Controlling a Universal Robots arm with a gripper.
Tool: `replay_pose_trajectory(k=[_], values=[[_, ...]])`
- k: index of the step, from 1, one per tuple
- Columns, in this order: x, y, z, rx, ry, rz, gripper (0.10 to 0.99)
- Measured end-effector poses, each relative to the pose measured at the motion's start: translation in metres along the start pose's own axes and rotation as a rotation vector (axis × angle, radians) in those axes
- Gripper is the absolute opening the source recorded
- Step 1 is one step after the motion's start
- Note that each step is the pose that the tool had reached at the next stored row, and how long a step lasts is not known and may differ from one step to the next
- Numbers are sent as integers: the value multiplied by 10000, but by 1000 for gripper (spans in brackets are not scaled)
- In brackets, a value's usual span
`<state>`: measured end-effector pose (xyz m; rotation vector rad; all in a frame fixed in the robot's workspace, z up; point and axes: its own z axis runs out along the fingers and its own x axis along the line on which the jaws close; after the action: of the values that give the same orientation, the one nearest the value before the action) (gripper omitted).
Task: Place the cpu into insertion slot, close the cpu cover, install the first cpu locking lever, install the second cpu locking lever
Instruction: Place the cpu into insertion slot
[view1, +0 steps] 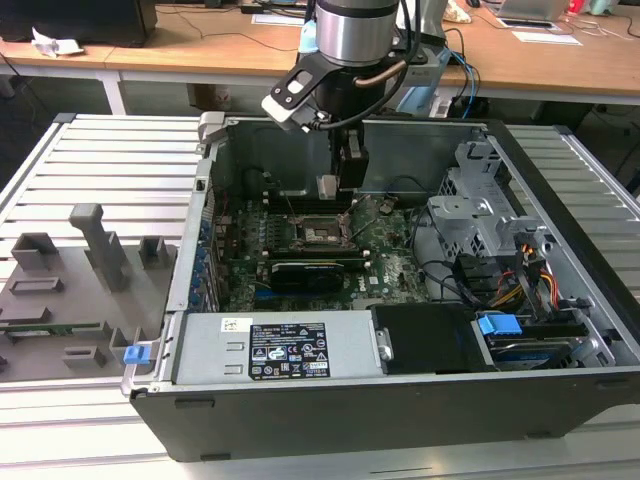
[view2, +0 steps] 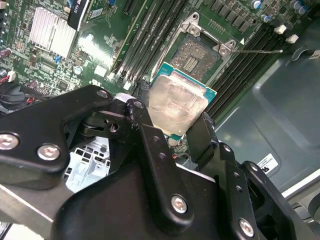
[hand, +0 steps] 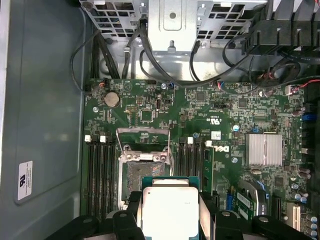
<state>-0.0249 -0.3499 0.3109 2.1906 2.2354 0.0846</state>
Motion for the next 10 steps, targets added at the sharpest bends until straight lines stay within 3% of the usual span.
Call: replay_pose_trajectory(k=[10], values=[[-2, -7, 82, 14, -31, -3, 541]])
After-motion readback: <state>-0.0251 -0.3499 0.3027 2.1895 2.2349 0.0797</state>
